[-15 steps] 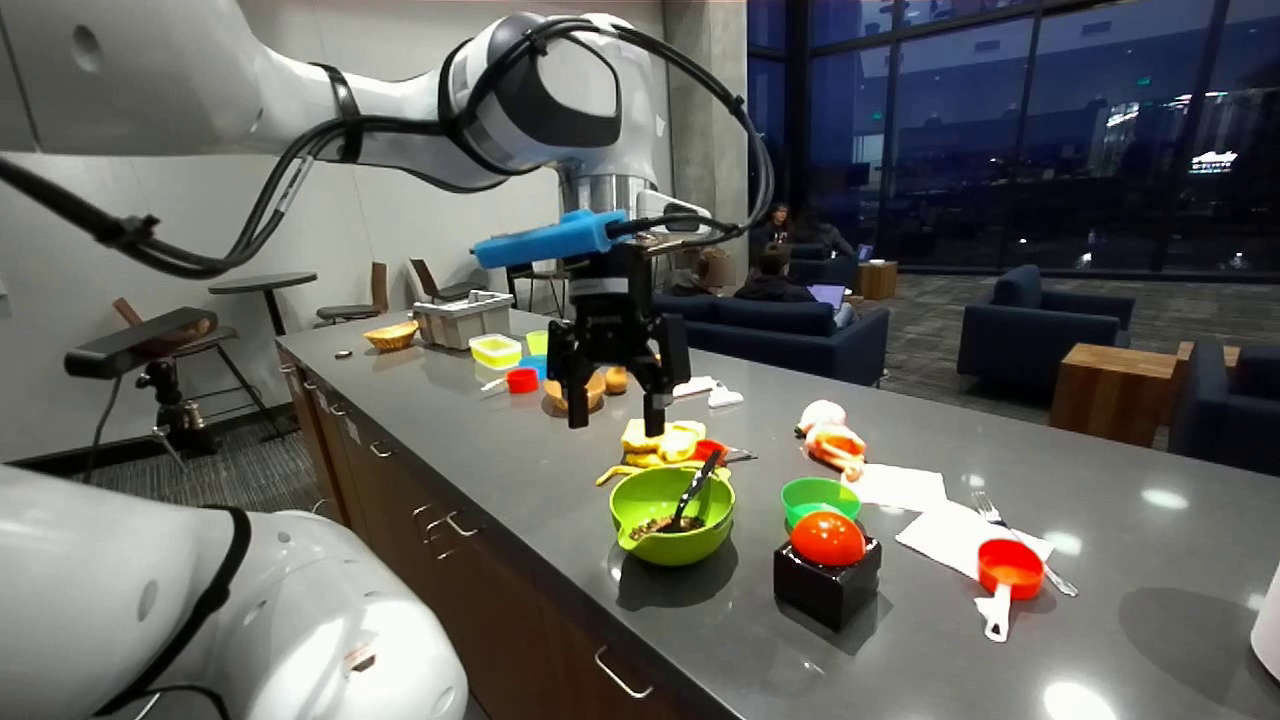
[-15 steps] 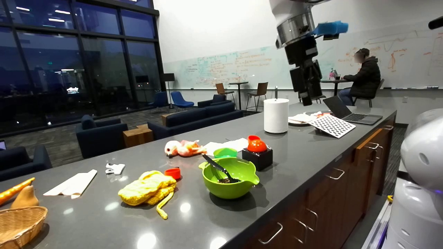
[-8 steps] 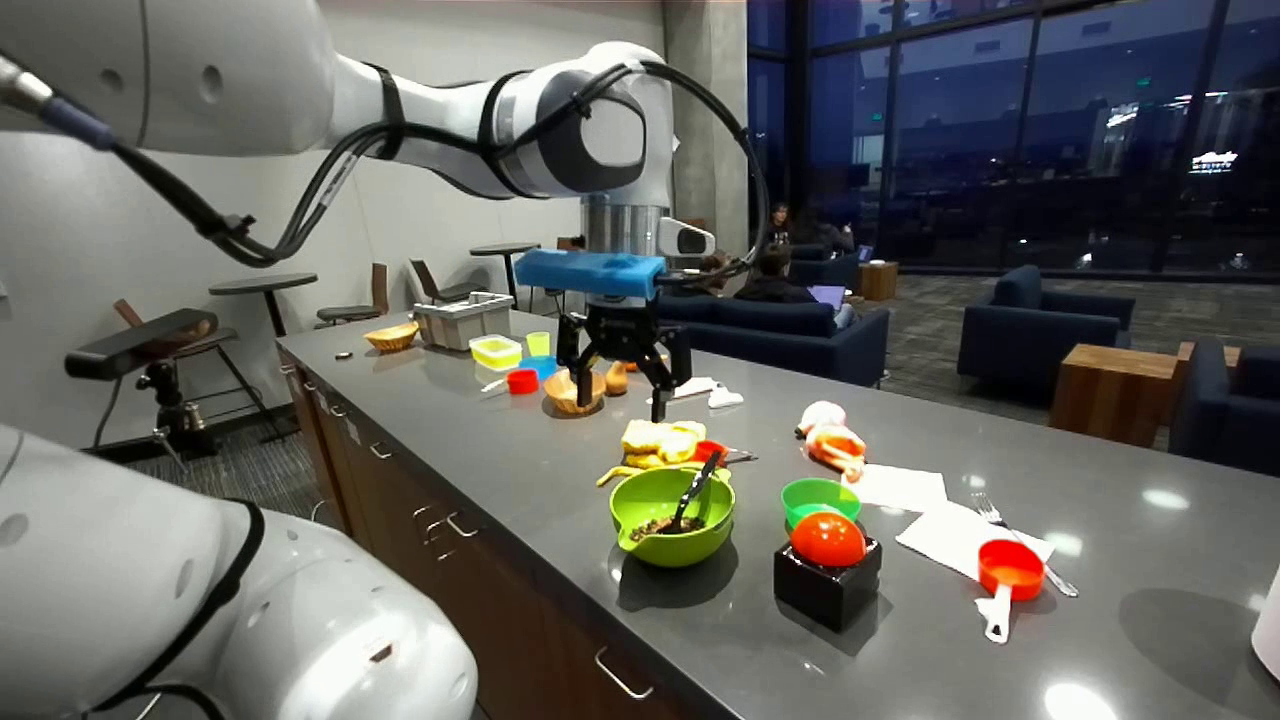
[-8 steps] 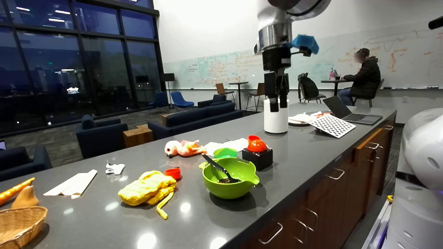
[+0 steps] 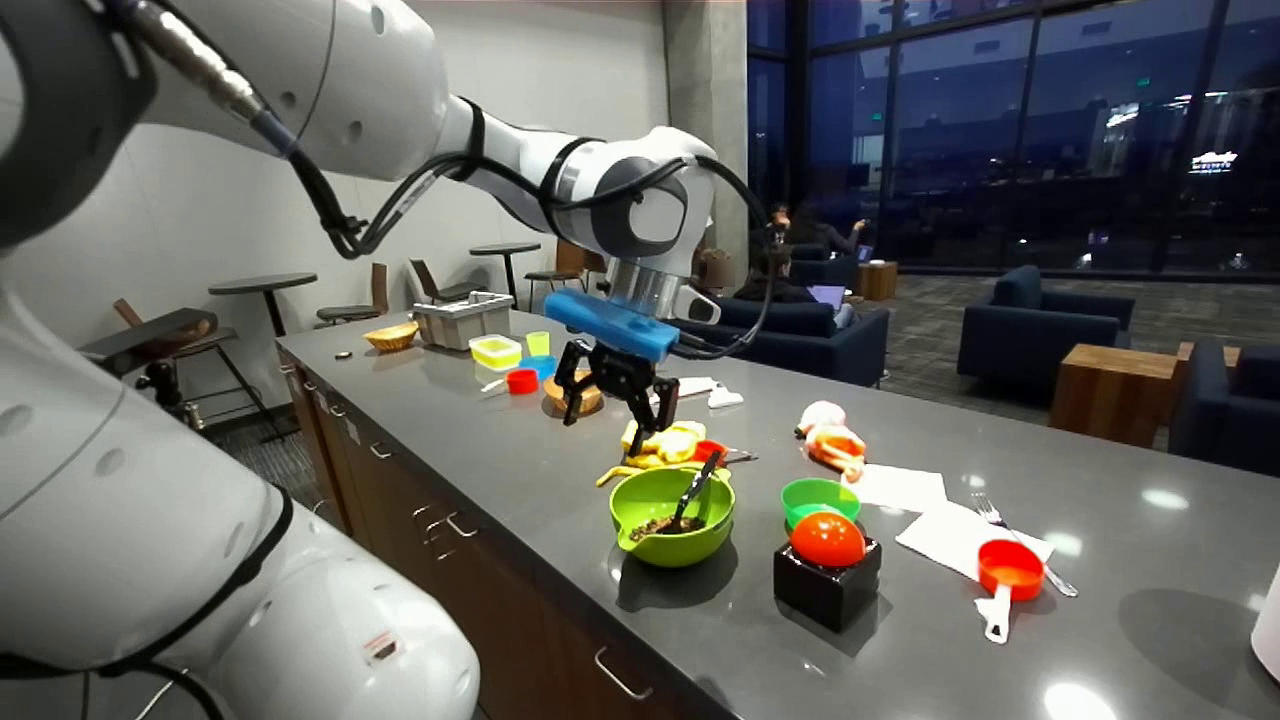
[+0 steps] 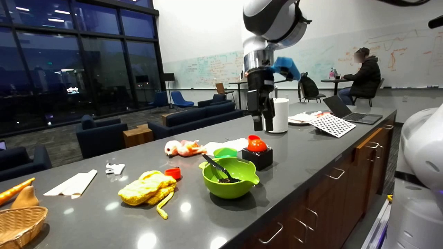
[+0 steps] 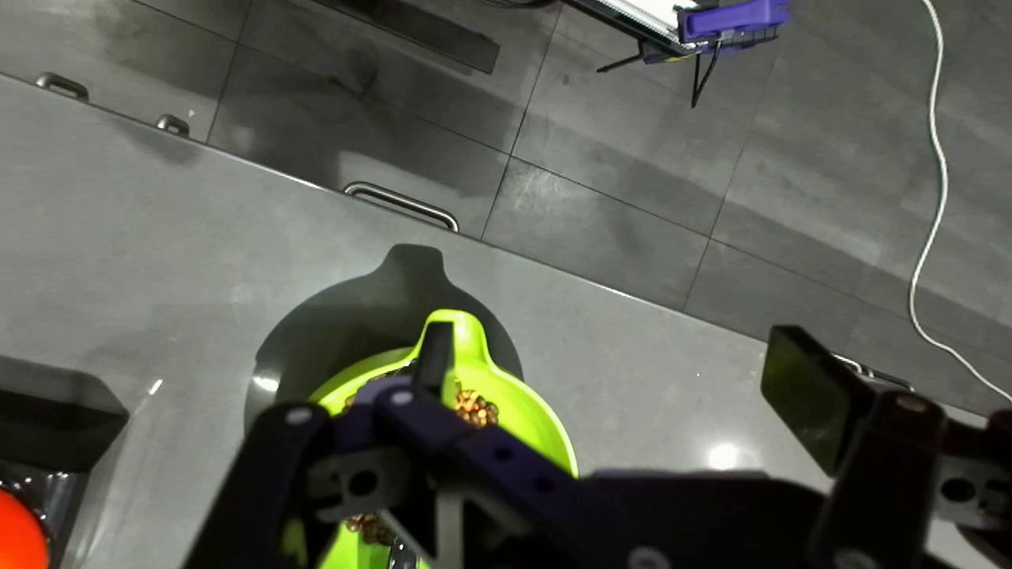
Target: Pick up the black spoon from the green bowl and put it on the kitchen counter
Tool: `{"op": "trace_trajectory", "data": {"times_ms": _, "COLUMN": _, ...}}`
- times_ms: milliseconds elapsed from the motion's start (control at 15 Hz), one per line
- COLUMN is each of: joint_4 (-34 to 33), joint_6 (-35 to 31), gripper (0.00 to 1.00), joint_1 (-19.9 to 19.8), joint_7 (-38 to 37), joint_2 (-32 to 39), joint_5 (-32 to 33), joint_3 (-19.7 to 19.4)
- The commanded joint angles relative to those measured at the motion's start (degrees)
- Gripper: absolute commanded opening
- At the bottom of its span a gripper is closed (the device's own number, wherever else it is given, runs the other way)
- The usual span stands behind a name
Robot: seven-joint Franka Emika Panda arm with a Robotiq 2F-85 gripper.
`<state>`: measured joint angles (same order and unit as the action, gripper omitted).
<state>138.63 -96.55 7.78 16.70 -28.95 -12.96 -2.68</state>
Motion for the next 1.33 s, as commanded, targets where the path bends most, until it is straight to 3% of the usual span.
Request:
{"op": "trace_trajectory", "data": {"times_ms": 0, "joint_4": -0.1, "joint_6": 0.1, "gripper": 1.0, "joint_1": -0.8, "joint_7": 0.2, "joint_2": 0.5, "joint_5": -0.2, "joint_3": 0.7}}
{"op": "trace_trajectory", "data": {"times_ms": 533, "joint_4": -0.2, "joint_6": 0.1, "gripper": 1.0, "joint_1": -0.9, "joint_7": 0.2, "joint_2": -0.1, "joint_5": -0.2, "joint_3": 0.6}}
{"op": "trace_trajectory", "data": {"times_ms": 867, "joint_4": 5.9, "joint_6": -20.6, "gripper": 1.0, "joint_1": -0.7, "joint_7": -5.9, "joint_2": -1.0, "joint_5": -3.1, "joint_3": 3.6}}
{"op": "trace_trajectory", "data": {"times_ms": 1067, "joint_4": 9.7, "joint_6": -34.5, "gripper": 1.0, "joint_1": 0.0, "joint_7": -9.9, "joint_2": 0.7, "joint_5": -5.5, "joint_3": 5.4}}
{"op": "trace_trajectory", "data": {"times_ms": 1267, "joint_4": 11.5, "joint_6": -44.3, "gripper": 1.0, "joint_1": 0.5, "joint_7": -12.8, "joint_2": 3.8, "joint_5": -5.5, "joint_3": 6.1}}
